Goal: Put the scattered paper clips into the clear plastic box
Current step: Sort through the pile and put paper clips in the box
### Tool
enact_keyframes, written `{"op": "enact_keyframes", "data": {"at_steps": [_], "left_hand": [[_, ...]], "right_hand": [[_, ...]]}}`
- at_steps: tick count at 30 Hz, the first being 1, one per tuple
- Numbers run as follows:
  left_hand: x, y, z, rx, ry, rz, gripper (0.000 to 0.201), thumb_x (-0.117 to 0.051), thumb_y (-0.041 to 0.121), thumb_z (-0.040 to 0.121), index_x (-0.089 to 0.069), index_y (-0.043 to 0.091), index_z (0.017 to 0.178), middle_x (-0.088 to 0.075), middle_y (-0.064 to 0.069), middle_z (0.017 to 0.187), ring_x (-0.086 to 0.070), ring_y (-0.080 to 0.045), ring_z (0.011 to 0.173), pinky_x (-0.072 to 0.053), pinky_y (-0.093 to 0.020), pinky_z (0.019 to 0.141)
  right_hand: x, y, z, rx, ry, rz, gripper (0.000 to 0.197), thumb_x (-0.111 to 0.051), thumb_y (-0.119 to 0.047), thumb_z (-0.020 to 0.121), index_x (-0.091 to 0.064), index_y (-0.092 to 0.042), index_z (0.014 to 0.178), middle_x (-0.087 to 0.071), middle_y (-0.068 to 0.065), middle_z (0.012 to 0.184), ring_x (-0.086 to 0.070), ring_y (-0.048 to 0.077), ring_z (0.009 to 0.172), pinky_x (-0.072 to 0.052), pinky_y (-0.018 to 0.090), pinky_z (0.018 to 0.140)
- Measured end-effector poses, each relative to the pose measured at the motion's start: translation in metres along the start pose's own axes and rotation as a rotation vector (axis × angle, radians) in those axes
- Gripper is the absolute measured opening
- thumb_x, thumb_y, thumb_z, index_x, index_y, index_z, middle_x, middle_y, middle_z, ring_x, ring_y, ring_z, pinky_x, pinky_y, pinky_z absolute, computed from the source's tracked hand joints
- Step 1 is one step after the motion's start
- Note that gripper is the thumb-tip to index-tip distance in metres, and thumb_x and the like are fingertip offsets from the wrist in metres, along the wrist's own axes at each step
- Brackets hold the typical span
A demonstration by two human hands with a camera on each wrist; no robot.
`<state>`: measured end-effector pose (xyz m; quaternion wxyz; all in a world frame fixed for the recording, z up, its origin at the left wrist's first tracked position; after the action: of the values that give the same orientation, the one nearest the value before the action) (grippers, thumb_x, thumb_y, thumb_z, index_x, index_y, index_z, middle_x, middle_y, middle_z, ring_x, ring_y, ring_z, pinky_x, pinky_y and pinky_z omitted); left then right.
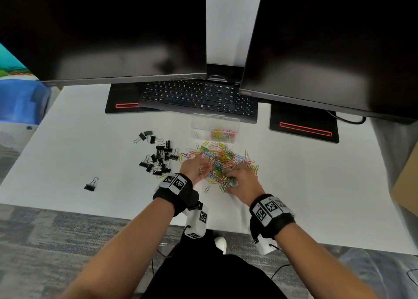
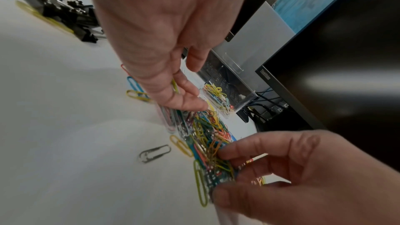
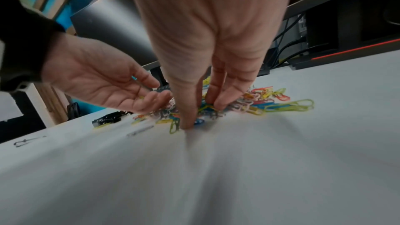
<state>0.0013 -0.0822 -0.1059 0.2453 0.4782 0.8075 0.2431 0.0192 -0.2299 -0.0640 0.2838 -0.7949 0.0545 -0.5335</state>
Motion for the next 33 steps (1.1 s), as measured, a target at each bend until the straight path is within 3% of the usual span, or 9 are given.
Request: {"op": "enact_keyframes", "data": {"at_steps": [3, 6, 8, 13, 17, 23, 26, 31, 33], "left_hand": [[-0.001, -0.005, -0.003, 0.01, 0.003, 0.011, 0.032, -0.037, 0.02, 0.102, -0.056, 0.002, 0.083, -0.06, -0.01, 0.079, -0.057, -0.018, 0.071, -0.049, -0.025, 0.068], [-0.002, -0.008, -0.005, 0.023, 0.006, 0.022, 0.032, -0.036, 0.021, 0.102, -0.057, 0.003, 0.083, -0.06, -0.009, 0.081, -0.057, -0.017, 0.072, -0.049, -0.025, 0.068], [-0.002, -0.009, -0.006, 0.022, 0.006, 0.017, 0.031, -0.037, 0.021, 0.102, -0.057, 0.004, 0.084, -0.061, -0.01, 0.083, -0.058, -0.017, 0.073, -0.049, -0.025, 0.069], [-0.005, -0.008, -0.01, 0.001, 0.002, 0.008, 0.03, -0.037, 0.017, 0.101, -0.055, 0.004, 0.081, -0.06, -0.01, 0.081, -0.057, -0.017, 0.073, -0.049, -0.025, 0.069], [-0.006, -0.011, -0.012, -0.002, 0.007, 0.017, 0.031, -0.037, 0.017, 0.101, -0.056, 0.004, 0.081, -0.06, -0.009, 0.081, -0.058, -0.016, 0.073, -0.049, -0.025, 0.07], [-0.003, -0.015, -0.013, -0.006, 0.008, -0.028, 0.032, -0.035, 0.018, 0.102, -0.057, 0.001, 0.086, -0.061, -0.011, 0.084, -0.06, -0.018, 0.076, -0.049, -0.026, 0.074], [-0.006, -0.014, -0.015, -0.006, 0.001, -0.072, 0.036, -0.033, 0.022, 0.103, -0.056, -0.005, 0.097, -0.06, -0.015, 0.086, -0.061, -0.021, 0.076, -0.051, -0.027, 0.074], [-0.015, -0.012, -0.017, -0.003, 0.001, -0.108, 0.049, -0.029, 0.033, 0.103, -0.058, 0.0, 0.08, -0.059, -0.014, 0.079, -0.058, -0.022, 0.072, -0.053, -0.032, 0.077], [-0.014, -0.012, -0.017, 0.002, -0.003, -0.115, 0.048, -0.03, 0.032, 0.103, -0.058, 0.001, 0.079, -0.058, -0.014, 0.076, -0.056, -0.022, 0.07, -0.052, -0.032, 0.078]], "right_hand": [[-0.002, -0.003, -0.001, 0.002, 0.041, -0.032, 0.027, -0.069, -0.008, 0.077, -0.072, -0.011, 0.103, -0.055, 0.011, 0.105, -0.055, 0.024, 0.096, -0.042, 0.024, 0.083], [0.0, -0.006, 0.0, 0.013, 0.077, -0.053, 0.015, -0.064, -0.002, 0.079, -0.074, -0.006, 0.09, -0.058, 0.012, 0.097, -0.059, 0.027, 0.087, -0.045, 0.025, 0.076], [0.001, -0.005, 0.002, -0.004, 0.078, -0.045, 0.014, -0.063, 0.0, 0.079, -0.071, -0.005, 0.091, -0.059, 0.012, 0.098, -0.059, 0.027, 0.087, -0.04, 0.023, 0.074], [0.001, -0.004, 0.002, -0.028, 0.084, -0.025, 0.015, -0.061, 0.001, 0.08, -0.061, -0.003, 0.095, -0.06, 0.013, 0.099, -0.06, 0.029, 0.087, -0.05, 0.033, 0.078], [0.0, -0.002, 0.001, -0.027, 0.066, -0.015, 0.012, -0.056, 0.004, 0.082, -0.064, 0.0, 0.091, -0.06, 0.017, 0.097, -0.058, 0.03, 0.088, -0.045, 0.032, 0.077], [0.012, 0.009, 0.003, -0.103, 0.111, 0.194, 0.012, -0.056, 0.006, 0.084, -0.067, 0.004, 0.086, -0.069, 0.018, 0.083, -0.063, 0.029, 0.08, -0.036, 0.017, 0.067], [0.027, 0.0, 0.004, -0.107, 0.186, 0.326, 0.008, -0.062, 0.001, 0.084, -0.068, 0.001, 0.089, -0.062, 0.008, 0.075, -0.054, 0.017, 0.07, -0.037, 0.013, 0.069], [0.033, -0.036, 0.006, -0.014, 0.104, 0.441, 0.016, -0.069, 0.001, 0.08, -0.069, 0.0, 0.095, -0.06, 0.0, 0.08, -0.051, -0.001, 0.064, -0.04, -0.001, 0.06], [0.032, -0.037, 0.006, -0.016, 0.085, 0.447, 0.021, -0.07, 0.003, 0.078, -0.069, 0.001, 0.099, -0.059, 0.001, 0.083, -0.052, 0.003, 0.065, -0.041, -0.002, 0.06]]}}
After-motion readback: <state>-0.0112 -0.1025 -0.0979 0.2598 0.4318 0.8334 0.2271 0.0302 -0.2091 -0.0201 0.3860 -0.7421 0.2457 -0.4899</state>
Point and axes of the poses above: each hand's wrist, its own z-axis towards the middle knuckle, its own x-axis out of the back of the hand, y = z × x, the point moved 10 cm from there along z, towards the middle knuckle
